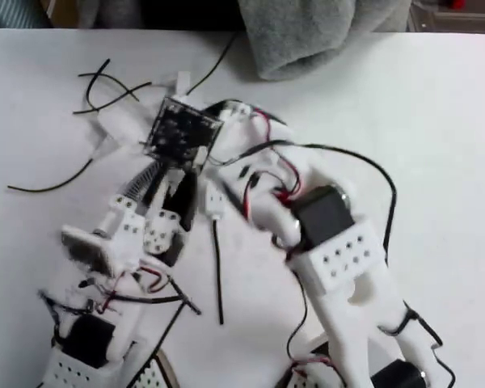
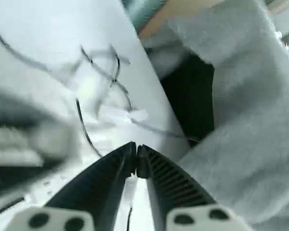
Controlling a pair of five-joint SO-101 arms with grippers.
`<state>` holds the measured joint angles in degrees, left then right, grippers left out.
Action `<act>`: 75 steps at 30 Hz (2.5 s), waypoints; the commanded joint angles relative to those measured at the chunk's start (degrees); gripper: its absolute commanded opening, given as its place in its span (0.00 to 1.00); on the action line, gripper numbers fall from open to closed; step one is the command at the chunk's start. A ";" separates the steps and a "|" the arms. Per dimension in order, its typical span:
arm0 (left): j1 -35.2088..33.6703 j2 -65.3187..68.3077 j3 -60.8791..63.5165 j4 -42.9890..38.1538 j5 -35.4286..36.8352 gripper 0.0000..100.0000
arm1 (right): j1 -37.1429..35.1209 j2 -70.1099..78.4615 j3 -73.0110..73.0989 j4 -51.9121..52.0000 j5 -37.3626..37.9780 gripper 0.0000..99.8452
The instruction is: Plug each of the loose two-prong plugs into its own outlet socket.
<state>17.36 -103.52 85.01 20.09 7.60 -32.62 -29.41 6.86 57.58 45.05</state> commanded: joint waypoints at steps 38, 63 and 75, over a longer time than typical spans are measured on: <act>0.31 -0.04 0.09 -0.18 0.09 0.02 | 4.00 13.05 -3.43 -6.73 -0.26 0.02; -5.41 0.40 0.35 0.18 0.09 0.02 | 19.82 -9.71 -5.63 22.02 -15.12 0.02; -5.49 36.26 -22.86 4.04 0.26 0.02 | 33.63 -9.98 39.65 2.59 -16.70 0.02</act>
<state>12.26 -82.77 74.20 21.05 7.52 -0.18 -38.29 34.99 70.07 28.62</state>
